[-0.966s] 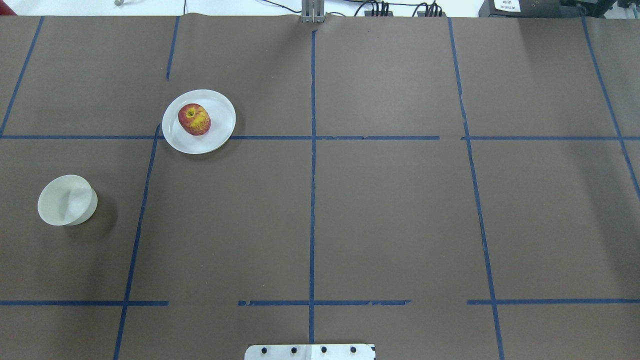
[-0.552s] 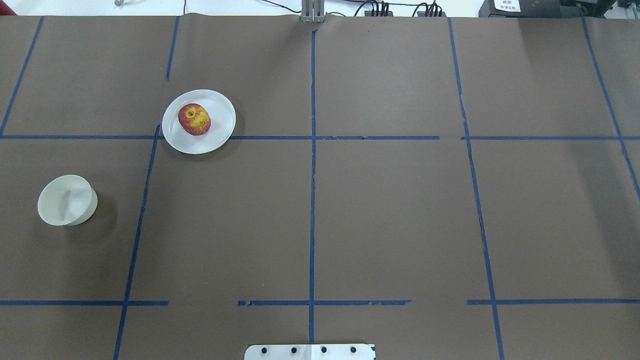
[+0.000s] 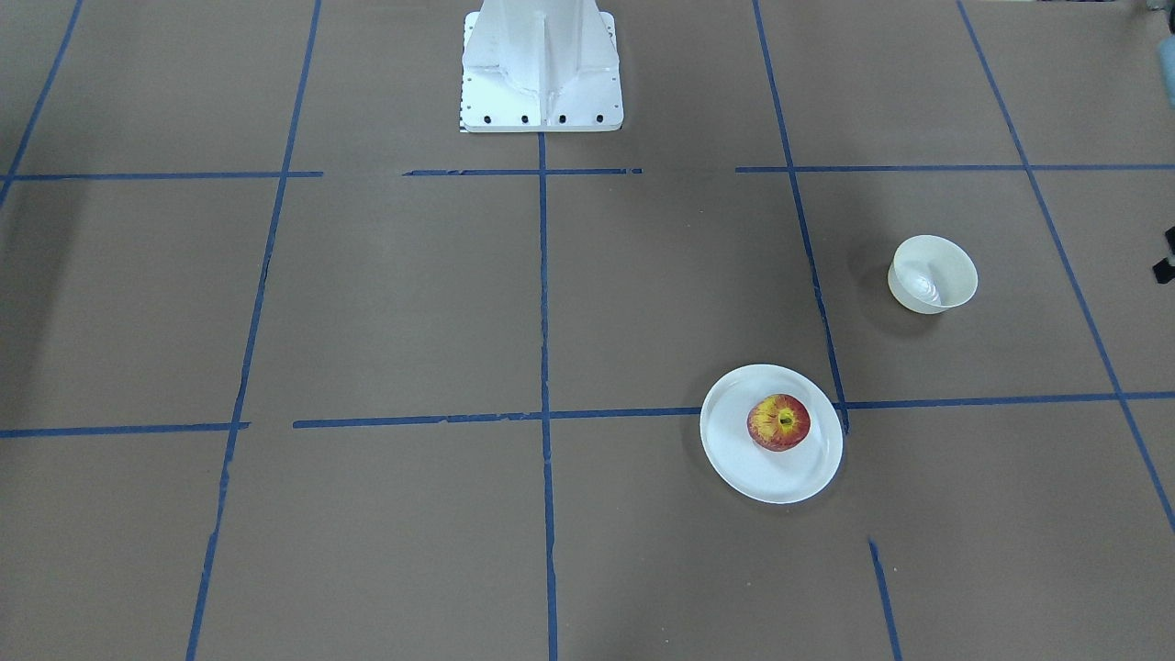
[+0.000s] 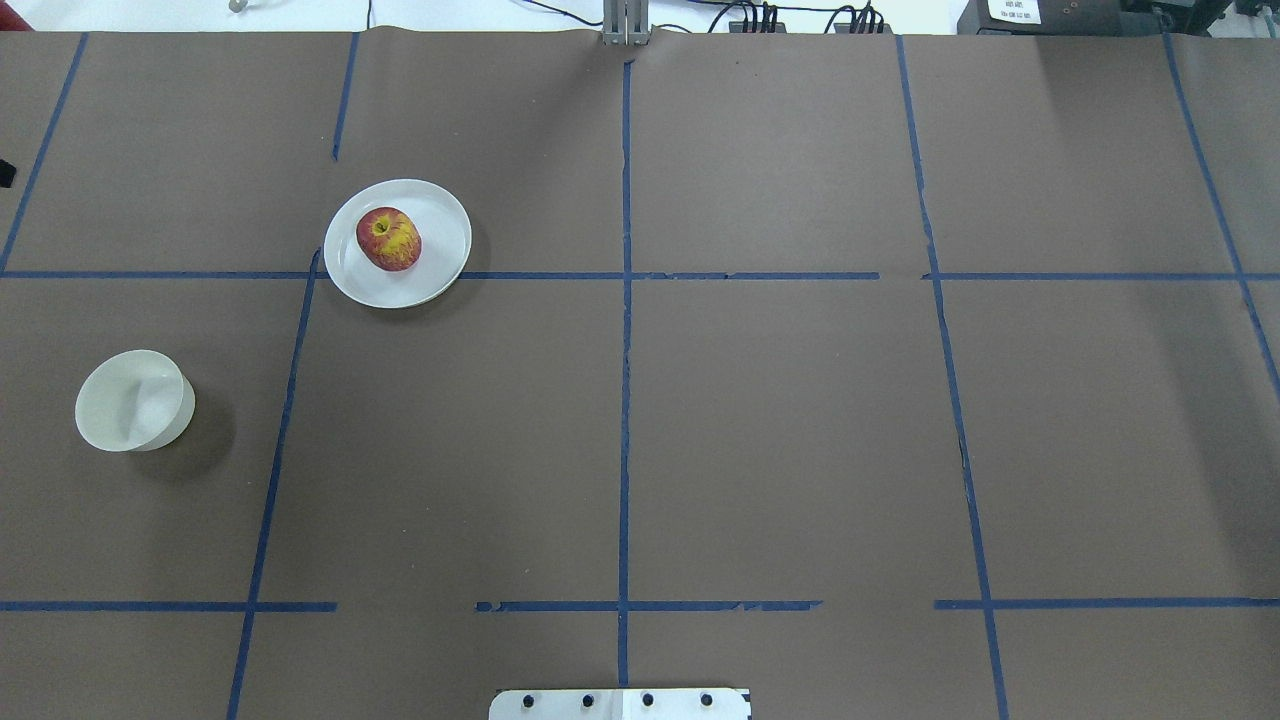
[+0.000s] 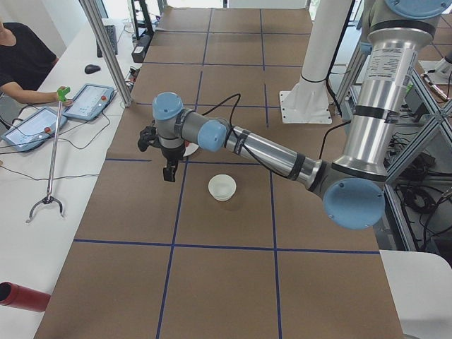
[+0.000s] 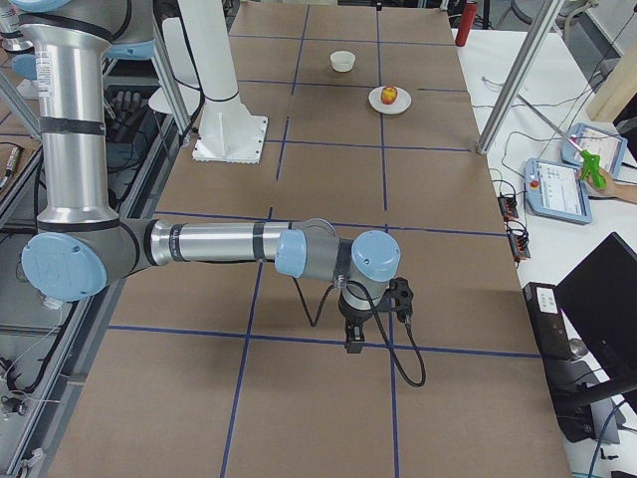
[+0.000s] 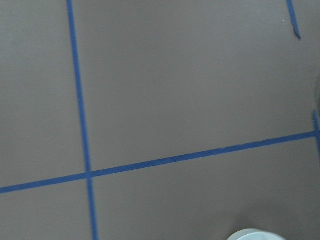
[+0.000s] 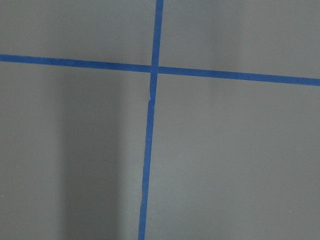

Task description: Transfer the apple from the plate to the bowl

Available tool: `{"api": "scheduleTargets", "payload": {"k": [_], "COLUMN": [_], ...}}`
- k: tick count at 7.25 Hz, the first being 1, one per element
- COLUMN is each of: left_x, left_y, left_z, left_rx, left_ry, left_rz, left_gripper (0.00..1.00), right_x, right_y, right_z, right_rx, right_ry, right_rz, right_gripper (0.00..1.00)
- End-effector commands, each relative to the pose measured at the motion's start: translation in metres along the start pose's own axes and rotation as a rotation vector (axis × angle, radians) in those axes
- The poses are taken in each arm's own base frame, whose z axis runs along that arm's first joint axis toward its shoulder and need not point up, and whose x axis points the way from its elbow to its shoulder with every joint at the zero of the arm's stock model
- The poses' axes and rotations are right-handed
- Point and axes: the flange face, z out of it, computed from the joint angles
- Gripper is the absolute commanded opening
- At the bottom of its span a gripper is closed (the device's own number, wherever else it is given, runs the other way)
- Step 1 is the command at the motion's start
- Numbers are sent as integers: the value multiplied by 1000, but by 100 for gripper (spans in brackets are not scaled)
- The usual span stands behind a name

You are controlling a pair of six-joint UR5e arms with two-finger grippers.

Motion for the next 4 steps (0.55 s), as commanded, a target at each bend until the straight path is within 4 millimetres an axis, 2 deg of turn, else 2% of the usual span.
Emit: {"api": "scheduleTargets", "payload": {"k": [1, 2, 3, 4], "left_x": [126, 174, 208, 216], "left_y": [-25, -26, -21, -36], "left_z": [28, 61, 96, 103], "left_rx": [-15, -35, -73, -79], "left_ry": [29, 0, -20, -24], "left_rz": [-95, -107, -109, -117], "left_gripper": [100, 100, 100, 100], "right_x": [0, 0, 0, 0], "right_y": [0, 1, 0, 0], "right_z": [0, 1, 0, 0], "right_rx": [0, -2, 0, 0], "right_ry": [0, 0, 0, 0], "right_rz": [0, 2, 0, 0], "right_gripper": [100, 100, 100, 100]}}
